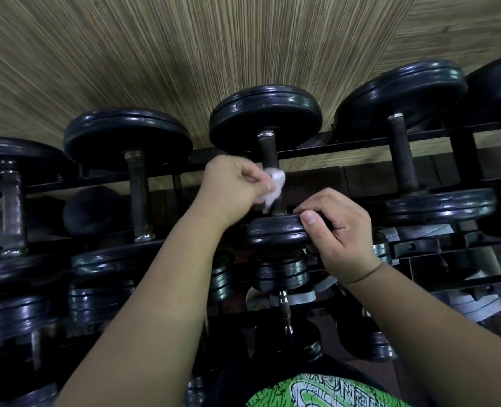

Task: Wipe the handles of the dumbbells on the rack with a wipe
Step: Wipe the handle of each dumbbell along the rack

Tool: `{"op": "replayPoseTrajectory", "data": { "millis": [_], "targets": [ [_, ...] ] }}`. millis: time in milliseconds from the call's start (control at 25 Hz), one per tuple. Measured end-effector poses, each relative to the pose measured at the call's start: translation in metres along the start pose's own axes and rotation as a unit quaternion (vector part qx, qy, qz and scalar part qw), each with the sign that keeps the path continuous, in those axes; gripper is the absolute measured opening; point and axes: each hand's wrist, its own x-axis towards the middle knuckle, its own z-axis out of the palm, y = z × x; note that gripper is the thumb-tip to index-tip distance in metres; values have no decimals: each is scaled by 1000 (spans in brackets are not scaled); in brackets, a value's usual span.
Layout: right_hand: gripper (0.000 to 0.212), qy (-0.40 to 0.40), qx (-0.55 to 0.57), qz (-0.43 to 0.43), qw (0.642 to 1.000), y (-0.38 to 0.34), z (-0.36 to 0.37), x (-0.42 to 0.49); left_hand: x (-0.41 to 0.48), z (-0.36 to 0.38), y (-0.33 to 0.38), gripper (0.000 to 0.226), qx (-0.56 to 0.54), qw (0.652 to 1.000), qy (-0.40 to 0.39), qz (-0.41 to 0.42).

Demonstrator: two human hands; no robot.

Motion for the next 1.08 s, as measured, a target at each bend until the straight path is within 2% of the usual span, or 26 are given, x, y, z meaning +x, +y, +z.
{"op": "replayPoseTrajectory", "data": {
  "millis": [80,200,320,440,560,640,760,880,960,1080],
  "targets": [
    [41,-6,0,6,1000,-2,-1,1,-11,-1,0,16,34,999,-32,-1],
    [38,-30,4,17,999,-7,-4,1,-13,-6,7,15,47,998,-34,1],
    [32,-59,-1,57,997,-16,-17,2,-17,-6,17,12,1,1000,-13,23],
    [36,-29,-42,51,997,-28,-48,1,-24,-1,31,10,-1,995,-6,101],
    [33,48,-127,18,991,-32,-90,-7,-27,7,51,8,5,987,-26,160],
    [35,71,-182,57,979,-24,-115,-10,-30,14,68,7,17,983,-64,170],
    [39,53,-220,144,963,-2,-144,-14,-30,33,95,5,81,973,-120,180],
    [42,22,-201,208,957,15,-163,-14,-20,61,119,3,166,959,-158,166],
    [46,7,-178,228,957,24,-168,-13,-12,83,129,4,171,963,-158,138],
    [51,16,-169,198,965,38,-169,-17,3,120,129,16,41,993,-106,34]
  ]
}}
